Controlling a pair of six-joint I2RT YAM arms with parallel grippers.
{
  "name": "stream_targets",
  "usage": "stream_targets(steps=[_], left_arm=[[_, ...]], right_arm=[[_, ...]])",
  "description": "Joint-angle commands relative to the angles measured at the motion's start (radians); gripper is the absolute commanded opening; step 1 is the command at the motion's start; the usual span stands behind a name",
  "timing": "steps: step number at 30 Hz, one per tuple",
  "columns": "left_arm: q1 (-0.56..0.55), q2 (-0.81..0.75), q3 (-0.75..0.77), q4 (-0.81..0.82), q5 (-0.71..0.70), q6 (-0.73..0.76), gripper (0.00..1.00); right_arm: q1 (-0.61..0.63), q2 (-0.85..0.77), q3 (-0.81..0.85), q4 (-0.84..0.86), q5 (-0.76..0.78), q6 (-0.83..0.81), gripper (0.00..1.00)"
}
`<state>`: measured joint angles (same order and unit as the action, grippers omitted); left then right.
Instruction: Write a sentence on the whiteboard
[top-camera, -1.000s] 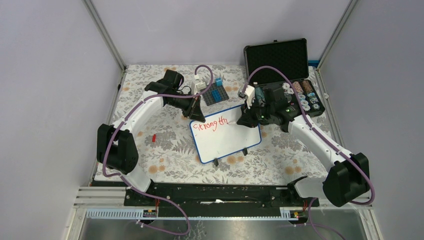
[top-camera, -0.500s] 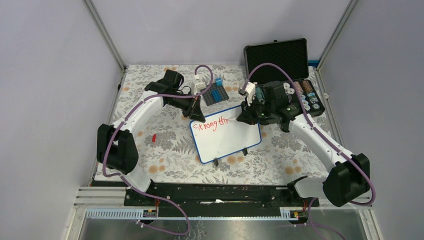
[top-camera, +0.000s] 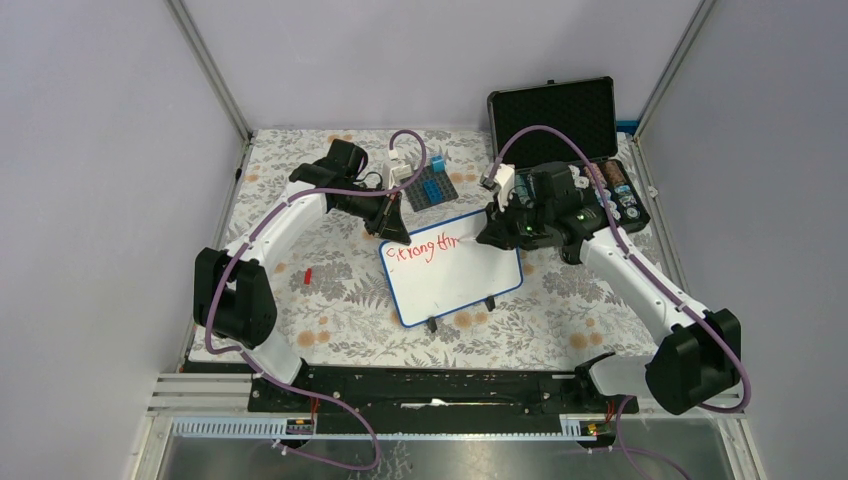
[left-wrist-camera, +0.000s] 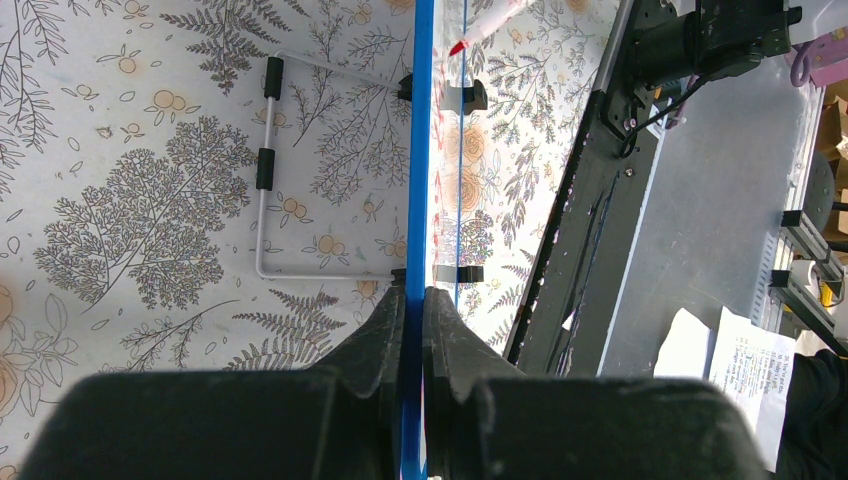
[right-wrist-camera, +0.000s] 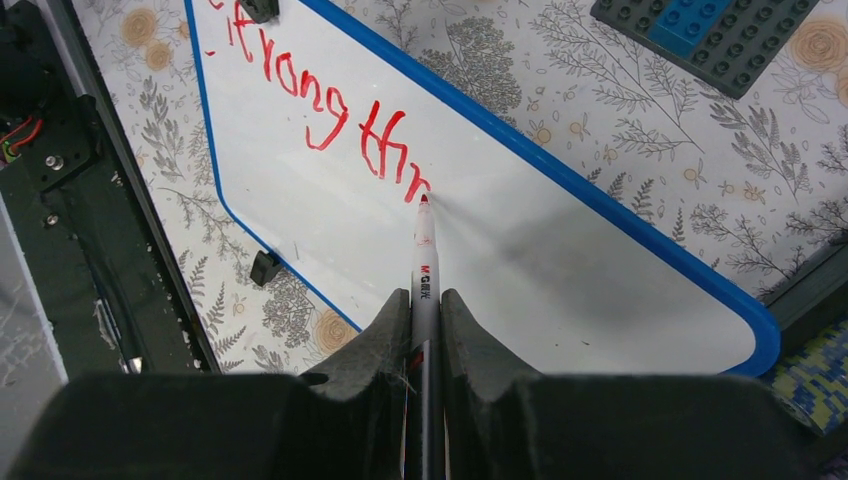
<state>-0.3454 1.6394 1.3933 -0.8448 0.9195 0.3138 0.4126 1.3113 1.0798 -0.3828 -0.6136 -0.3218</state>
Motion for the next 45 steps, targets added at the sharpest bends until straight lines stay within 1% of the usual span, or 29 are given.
stream_targets(steps=[1, 13, 30, 45], left_arm=[[-0.004, -0.009, -0.002, 0.032, -0.037, 0.024, 0.00], [-0.004, -0.012, -0.003, 0.033, -0.037, 0.025, 0.00], [-0.004, -0.008, -0.004, 0.033, -0.038, 0.027, 0.00], [-0.004, 0.005, 0.001, 0.032, -0.040, 0.025, 0.00]], right_arm=[[-0.008, -0.045, 0.043, -0.028, -0.042, -0.016, 0.00], [-0.009, -0.018, 0.052, 0.016, 0.032, 0.001, 0.00], [-0.007, 0.008, 0.042, 0.040, 0.001, 0.013, 0.00], [-0.006, -0.016, -0.006, 0.016, -0.003, -0.019, 0.00]])
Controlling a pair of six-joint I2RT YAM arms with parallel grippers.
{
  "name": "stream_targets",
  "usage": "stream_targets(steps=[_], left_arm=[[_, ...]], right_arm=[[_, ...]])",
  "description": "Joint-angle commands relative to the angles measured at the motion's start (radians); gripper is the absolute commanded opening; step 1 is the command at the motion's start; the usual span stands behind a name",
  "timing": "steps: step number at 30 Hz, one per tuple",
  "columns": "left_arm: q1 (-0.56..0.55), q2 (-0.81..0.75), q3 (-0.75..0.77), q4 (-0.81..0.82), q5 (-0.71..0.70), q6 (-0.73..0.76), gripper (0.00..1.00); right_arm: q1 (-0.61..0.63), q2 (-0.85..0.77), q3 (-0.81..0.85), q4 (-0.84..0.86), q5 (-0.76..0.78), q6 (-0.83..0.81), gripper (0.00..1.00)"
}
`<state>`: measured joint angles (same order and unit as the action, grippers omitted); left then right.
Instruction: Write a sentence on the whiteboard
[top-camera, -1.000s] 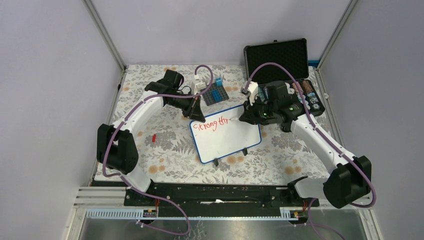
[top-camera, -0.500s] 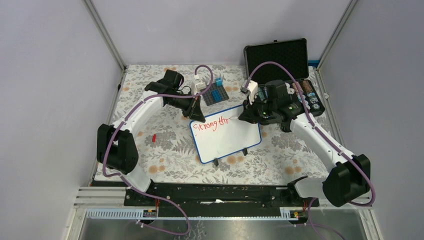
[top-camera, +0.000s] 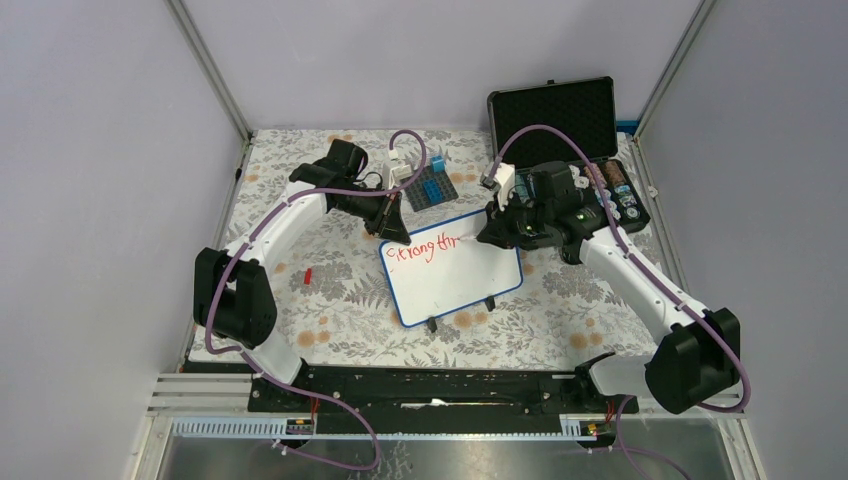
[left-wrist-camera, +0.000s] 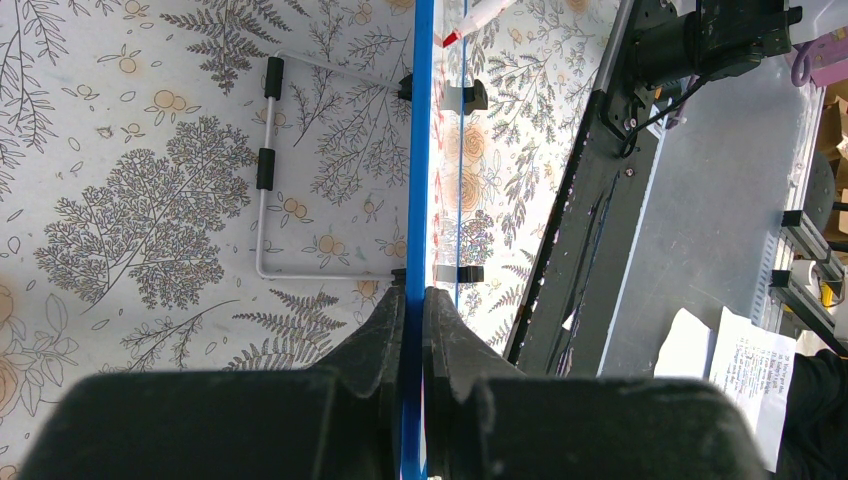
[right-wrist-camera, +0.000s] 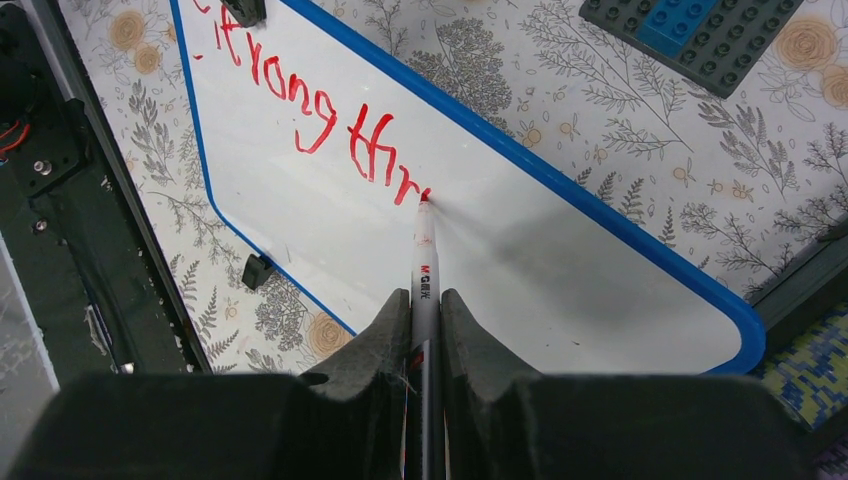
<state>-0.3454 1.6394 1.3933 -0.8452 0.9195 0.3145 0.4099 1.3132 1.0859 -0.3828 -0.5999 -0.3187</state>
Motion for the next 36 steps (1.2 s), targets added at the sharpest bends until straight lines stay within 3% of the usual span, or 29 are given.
stream_targets(steps=[1, 24, 36], left_arm=[[-0.004, 0.004, 0.001, 0.033, -0.039, 0.024, 0.00], [-0.005, 0.000, 0.002, 0.033, -0.039, 0.022, 0.00], [-0.004, -0.003, -0.002, 0.034, -0.039, 0.026, 0.00]], right_arm=[[-0.003, -0.018, -0.014, 0.015, -0.016, -0.025, 0.00], [-0.023, -0.034, 0.026, -0.025, 0.052, -0.058, 0.00], [-0.021, 0.001, 0.063, -0.008, 0.007, -0.030, 0.00]])
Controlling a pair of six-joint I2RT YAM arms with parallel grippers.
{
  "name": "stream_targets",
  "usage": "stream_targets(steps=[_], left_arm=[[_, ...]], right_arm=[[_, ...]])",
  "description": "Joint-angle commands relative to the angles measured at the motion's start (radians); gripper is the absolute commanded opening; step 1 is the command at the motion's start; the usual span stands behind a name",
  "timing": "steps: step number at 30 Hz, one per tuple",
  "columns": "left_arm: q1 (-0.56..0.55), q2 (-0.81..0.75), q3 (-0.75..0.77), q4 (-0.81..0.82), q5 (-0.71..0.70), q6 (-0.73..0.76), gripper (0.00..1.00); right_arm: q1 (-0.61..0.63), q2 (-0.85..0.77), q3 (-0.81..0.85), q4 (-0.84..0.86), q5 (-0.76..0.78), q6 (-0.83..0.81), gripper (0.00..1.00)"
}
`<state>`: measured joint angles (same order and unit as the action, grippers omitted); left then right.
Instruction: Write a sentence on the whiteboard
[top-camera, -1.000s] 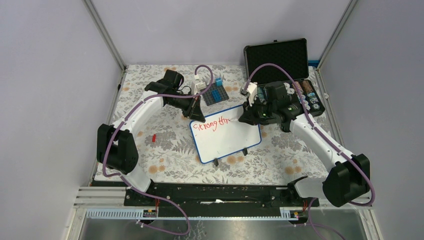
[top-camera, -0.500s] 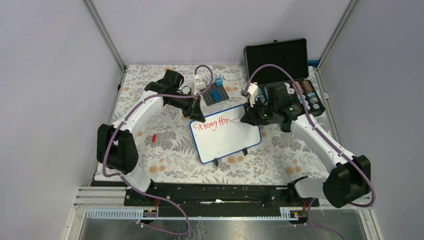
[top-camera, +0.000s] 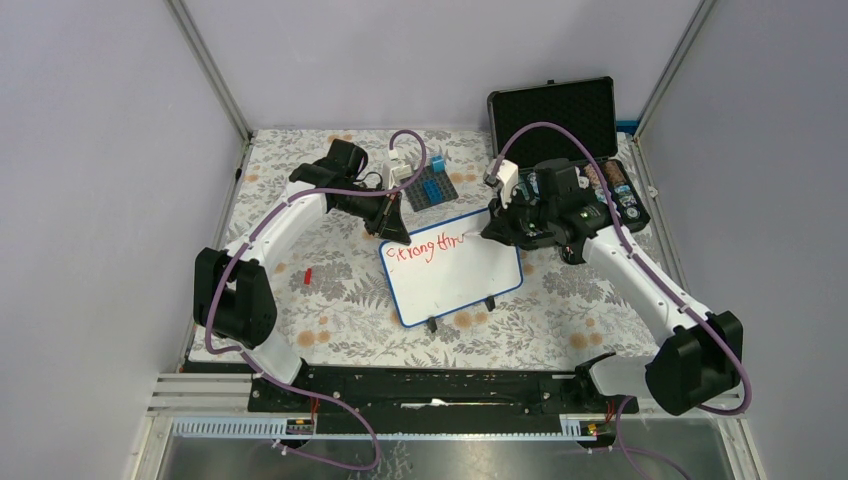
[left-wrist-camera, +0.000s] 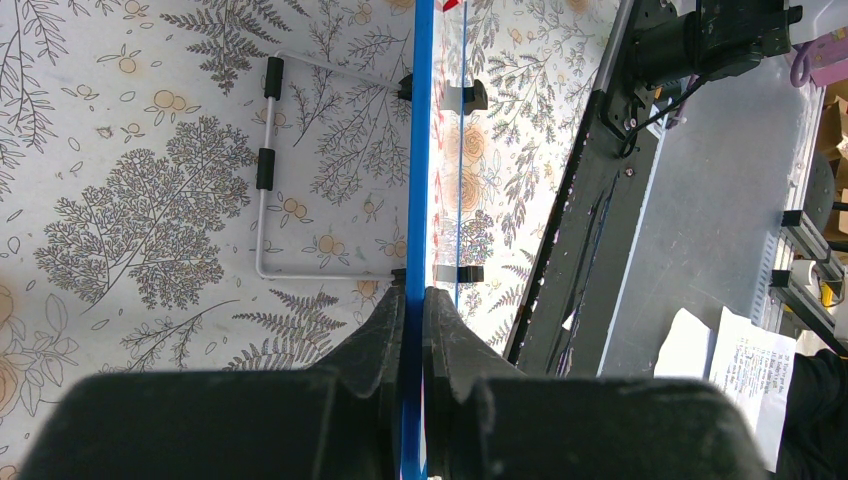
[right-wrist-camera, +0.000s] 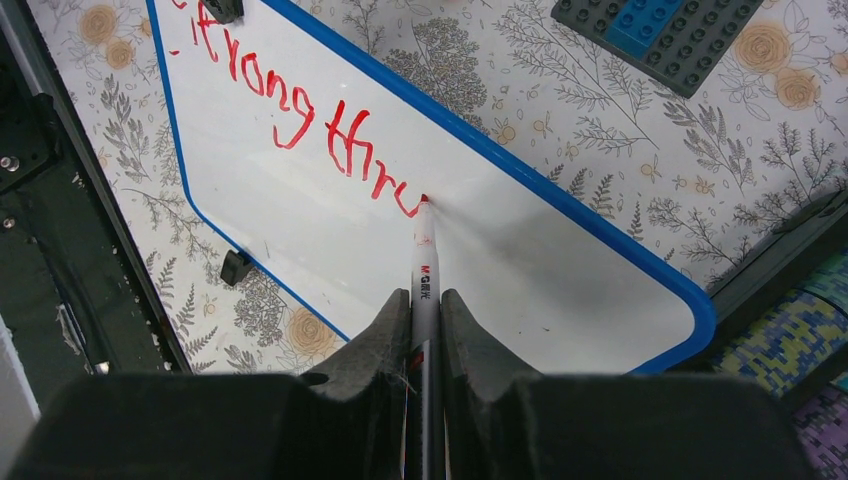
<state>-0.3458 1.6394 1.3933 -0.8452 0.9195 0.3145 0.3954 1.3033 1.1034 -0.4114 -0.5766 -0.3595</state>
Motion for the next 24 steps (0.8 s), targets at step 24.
stream_targets(steps=[24], left_arm=[[-0.004, 0.000, -0.002, 0.034, -0.042, 0.026, 0.00]], right_arm=[[0.040, 0.003, 0.039, 0.024, -0.029, 0.022, 0.00]])
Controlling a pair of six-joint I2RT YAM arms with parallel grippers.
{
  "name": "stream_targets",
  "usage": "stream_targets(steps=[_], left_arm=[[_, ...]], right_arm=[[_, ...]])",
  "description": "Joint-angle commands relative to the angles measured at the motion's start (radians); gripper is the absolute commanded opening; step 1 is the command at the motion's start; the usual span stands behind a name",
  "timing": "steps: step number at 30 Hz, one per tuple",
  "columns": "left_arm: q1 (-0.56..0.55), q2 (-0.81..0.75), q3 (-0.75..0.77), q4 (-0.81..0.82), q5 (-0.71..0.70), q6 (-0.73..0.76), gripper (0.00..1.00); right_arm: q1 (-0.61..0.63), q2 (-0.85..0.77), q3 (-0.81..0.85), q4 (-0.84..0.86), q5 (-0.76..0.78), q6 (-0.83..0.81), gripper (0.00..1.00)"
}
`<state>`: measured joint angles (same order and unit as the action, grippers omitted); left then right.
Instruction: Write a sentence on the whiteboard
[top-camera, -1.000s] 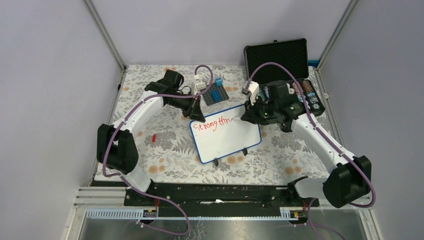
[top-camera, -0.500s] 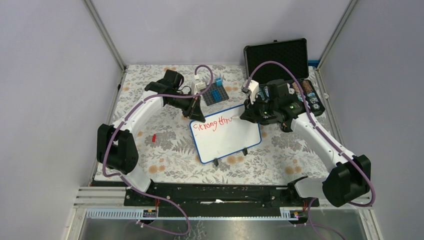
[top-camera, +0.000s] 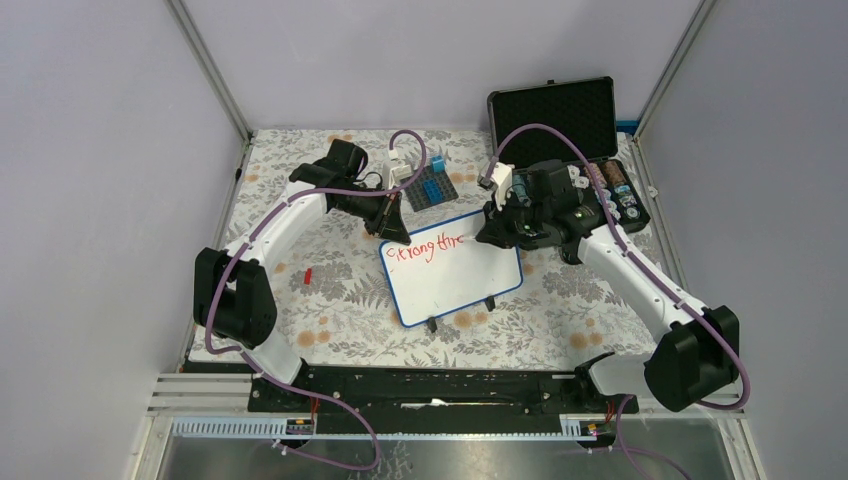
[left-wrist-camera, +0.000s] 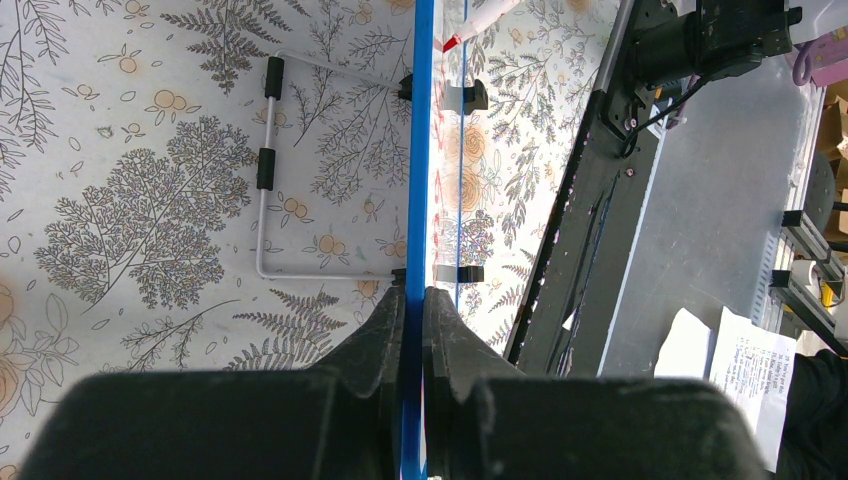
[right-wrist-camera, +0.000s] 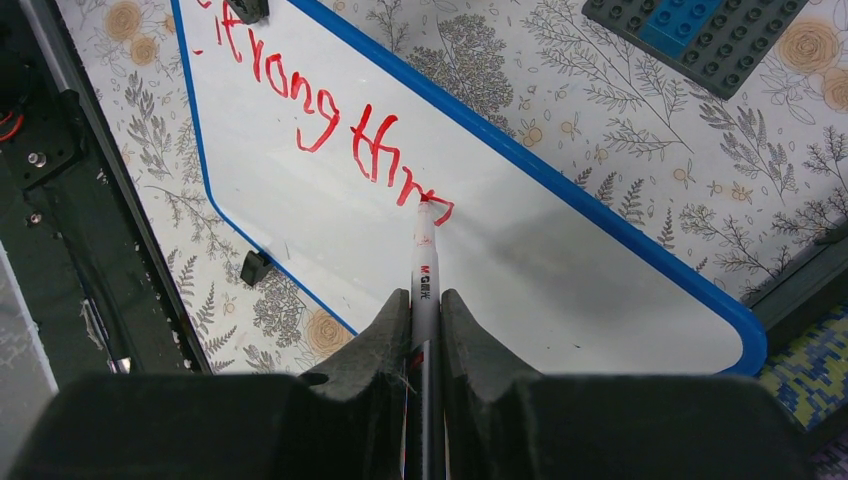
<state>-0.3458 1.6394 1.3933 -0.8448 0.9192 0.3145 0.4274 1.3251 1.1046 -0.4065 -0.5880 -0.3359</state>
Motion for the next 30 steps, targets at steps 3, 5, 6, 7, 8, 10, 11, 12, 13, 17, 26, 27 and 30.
stream_targets(steps=[3, 5, 6, 7, 8, 10, 11, 12, 13, 17, 26, 27, 30], left_arm=[[-0.004, 0.000, -0.002, 0.033, -0.042, 0.026, 0.00], [-0.005, -0.003, -0.002, 0.032, -0.042, 0.026, 0.00], [-0.005, -0.004, -0.002, 0.033, -0.042, 0.026, 0.00], [-0.004, -0.005, -0.002, 0.033, -0.041, 0.026, 0.00], [-0.004, -0.007, -0.004, 0.033, -0.042, 0.026, 0.00], [-0.004, -0.008, -0.004, 0.033, -0.042, 0.026, 0.00], [-0.004, -0.009, -0.005, 0.033, -0.043, 0.026, 0.00], [-0.004, -0.009, -0.006, 0.033, -0.042, 0.026, 0.00], [-0.004, -0.011, -0.006, 0.032, -0.043, 0.026, 0.00], [-0.004, -0.014, -0.007, 0.032, -0.044, 0.026, 0.00], [-0.005, -0.009, -0.005, 0.033, -0.043, 0.026, 0.00], [-0.004, -0.008, -0.005, 0.033, -0.042, 0.026, 0.00], [-0.004, -0.006, -0.005, 0.033, -0.042, 0.026, 0.00]], right_arm=[[-0.005, -0.041, 0.039, 0.000, -0.027, -0.006, 0.00], [-0.023, -0.048, 0.044, -0.014, -0.038, -0.011, 0.00], [-0.030, -0.052, 0.044, -0.018, -0.041, -0.012, 0.00], [-0.033, -0.054, 0.044, -0.020, -0.043, -0.015, 0.00], [-0.037, -0.055, 0.043, -0.022, -0.044, -0.016, 0.00], [-0.039, -0.056, 0.043, -0.020, -0.040, -0.018, 0.00], [-0.040, -0.055, 0.041, -0.020, -0.035, -0.020, 0.00], [-0.041, -0.053, 0.041, -0.020, -0.028, -0.022, 0.00], [-0.040, -0.051, 0.041, -0.019, -0.020, -0.024, 0.00], [-0.041, -0.042, 0.042, -0.014, -0.014, -0.026, 0.00], [-0.041, -0.021, 0.048, 0.006, 0.018, -0.027, 0.00], [-0.041, -0.020, 0.046, 0.008, 0.022, -0.026, 0.00], [-0.041, -0.015, 0.046, 0.013, 0.029, -0.025, 0.00]])
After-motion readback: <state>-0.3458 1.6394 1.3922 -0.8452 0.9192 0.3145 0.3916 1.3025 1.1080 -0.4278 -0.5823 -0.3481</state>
